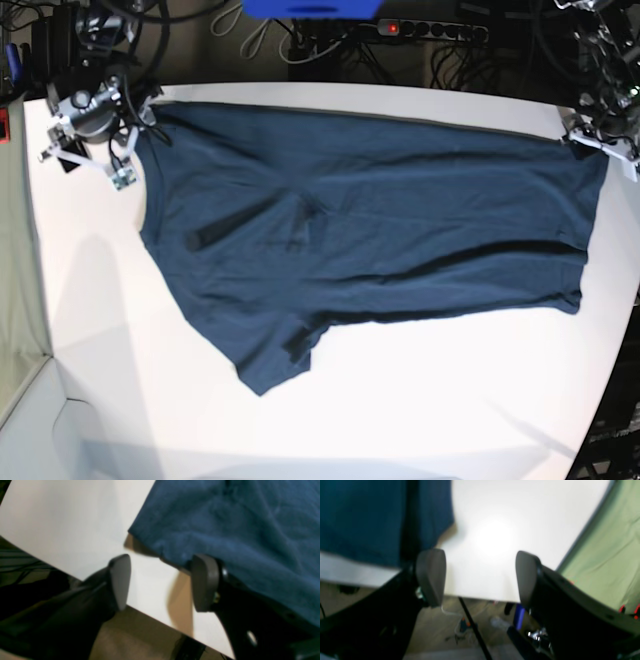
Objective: Layout the t-shirt on the table in an organized manner, then fold the t-shirt properly
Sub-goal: 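Lay the shirt down and release the edges with both grippers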
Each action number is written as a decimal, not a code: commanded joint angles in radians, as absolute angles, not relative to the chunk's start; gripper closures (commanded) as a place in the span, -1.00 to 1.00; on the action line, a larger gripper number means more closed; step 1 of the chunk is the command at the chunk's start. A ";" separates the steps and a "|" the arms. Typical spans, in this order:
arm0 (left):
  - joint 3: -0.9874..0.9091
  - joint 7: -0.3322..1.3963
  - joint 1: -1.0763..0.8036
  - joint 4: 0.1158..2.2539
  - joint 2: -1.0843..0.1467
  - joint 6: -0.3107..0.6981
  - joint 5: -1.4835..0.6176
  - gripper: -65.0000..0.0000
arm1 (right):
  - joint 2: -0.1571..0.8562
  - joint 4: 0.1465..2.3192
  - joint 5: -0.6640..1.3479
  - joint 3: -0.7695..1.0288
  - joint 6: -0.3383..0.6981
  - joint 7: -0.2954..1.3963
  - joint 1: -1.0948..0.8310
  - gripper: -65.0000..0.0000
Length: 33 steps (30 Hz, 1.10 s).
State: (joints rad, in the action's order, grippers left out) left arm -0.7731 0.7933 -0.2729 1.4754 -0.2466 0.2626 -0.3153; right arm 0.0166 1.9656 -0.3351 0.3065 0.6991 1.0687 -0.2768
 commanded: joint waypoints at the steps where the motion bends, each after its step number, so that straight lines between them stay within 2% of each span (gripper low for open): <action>1: -0.780 0.776 -0.271 1.497 -0.263 0.262 -0.320 -0.22 | 0.022 1.985 -0.338 0.308 0.698 1.064 -0.259 -0.35; 4: -0.789 0.776 -0.271 1.514 -0.263 0.262 -0.320 -0.29 | 0.022 1.983 -0.341 0.309 0.698 1.069 -0.203 -0.35; 9: -0.891 0.766 -0.243 1.603 -0.223 0.262 -0.321 -0.31 | 0.021 1.974 -0.341 0.271 0.698 1.069 -0.101 -0.35; 13: -0.903 0.774 -0.124 1.621 -0.225 0.262 -0.314 -0.31 | 0.022 1.942 -0.343 0.203 0.698 1.069 0.008 -0.35; 18: -0.883 0.768 0.059 1.589 -0.226 0.262 -0.311 -0.31 | 0.022 1.799 -0.344 0.153 0.698 1.072 0.162 -0.35; 24: -0.751 0.746 0.266 1.333 -0.295 0.254 -0.185 -0.31 | 0.022 1.633 -0.344 0.136 0.698 1.072 0.277 -0.35; 33: -0.615 0.389 0.487 0.751 -0.354 0.254 0.031 -0.31 | 0.024 1.601 -0.344 0.136 0.698 1.063 0.305 -0.35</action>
